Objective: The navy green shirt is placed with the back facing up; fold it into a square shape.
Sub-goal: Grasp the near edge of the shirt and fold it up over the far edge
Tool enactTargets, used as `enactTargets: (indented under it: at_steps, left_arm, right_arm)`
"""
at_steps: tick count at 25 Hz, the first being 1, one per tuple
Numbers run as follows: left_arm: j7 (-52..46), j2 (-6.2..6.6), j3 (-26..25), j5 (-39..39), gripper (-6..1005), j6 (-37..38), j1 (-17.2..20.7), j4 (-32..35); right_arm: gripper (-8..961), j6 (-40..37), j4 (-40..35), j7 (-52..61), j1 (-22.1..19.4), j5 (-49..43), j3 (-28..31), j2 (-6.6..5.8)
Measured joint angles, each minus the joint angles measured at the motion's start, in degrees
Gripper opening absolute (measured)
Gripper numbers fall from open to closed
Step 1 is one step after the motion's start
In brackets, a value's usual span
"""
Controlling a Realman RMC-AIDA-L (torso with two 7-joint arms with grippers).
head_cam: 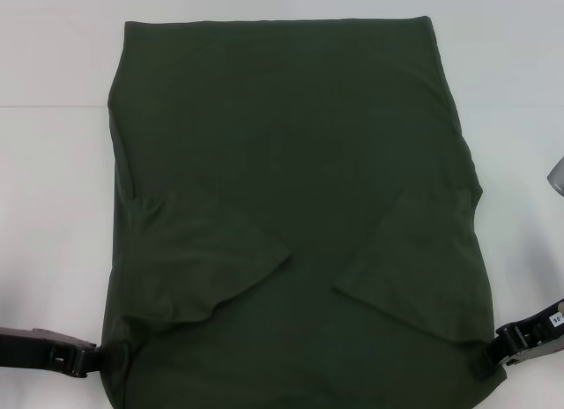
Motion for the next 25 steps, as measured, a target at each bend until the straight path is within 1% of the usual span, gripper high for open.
enactTargets:
  at_steps: [1,4,9,12,15,18,20,21,23,25]
  left_arm:
    - [0.02,0.00,0.00,0.00,7,0.00,0.00,0.00]
    - [0.05,-0.01,0.00,0.00,6,0.00,0.00,0.00]
    - [-0.01,0.01,0.00,0.00,6,0.05,-0.24,-0.43]
    - [-0.36,0.44,-0.38,0.01,6,0.71,-0.72,-1.55]
    - [-0.51,1.62,-2.50,0.01,6,2.69,-1.87,-4.54]
    - [-0.45,3.84,-5.97,0.01,7,5.02,-3.25,-9.79]
    - [-0.12,5.85,-8.46,0.01,7,6.44,-3.80,-14.80]
    - [-0.01,6.49,-8.98,0.01,7,6.82,-3.79,-16.22]
    - [0.28,7.36,-9.43,0.01,7,7.70,-3.41,-18.09]
    - [0.73,7.82,-9.55,0.04,7,8.71,-2.72,-18.97]
  right_arm:
    - [293,-0.02,0.01,0.00,0.04,0.00,-0.04,0.00]
    - [97,-0.07,0.01,0.00,0.09,0.00,-0.12,0.00]
    - [83,-0.42,-0.06,-0.98,0.11,0.30,-0.15,0.00]
    - [78,-1.38,-0.16,-2.55,0.11,0.66,0.16,-0.04]
    - [73,-3.81,-0.08,-5.13,0.08,1.27,0.46,-0.46]
    - [72,-6.93,-0.33,-8.68,-0.34,1.40,0.50,-0.88]
    - [71,-8.51,-0.42,-10.97,-0.82,1.37,0.52,-1.32]
    - [71,-9.15,-0.43,-12.11,-1.13,1.35,0.53,-1.64]
    - [71,-10.38,-0.23,-14.27,-1.64,1.36,0.55,-2.32]
    - [71,-11.75,-0.03,-16.25,-1.95,1.34,0.52,-2.80]
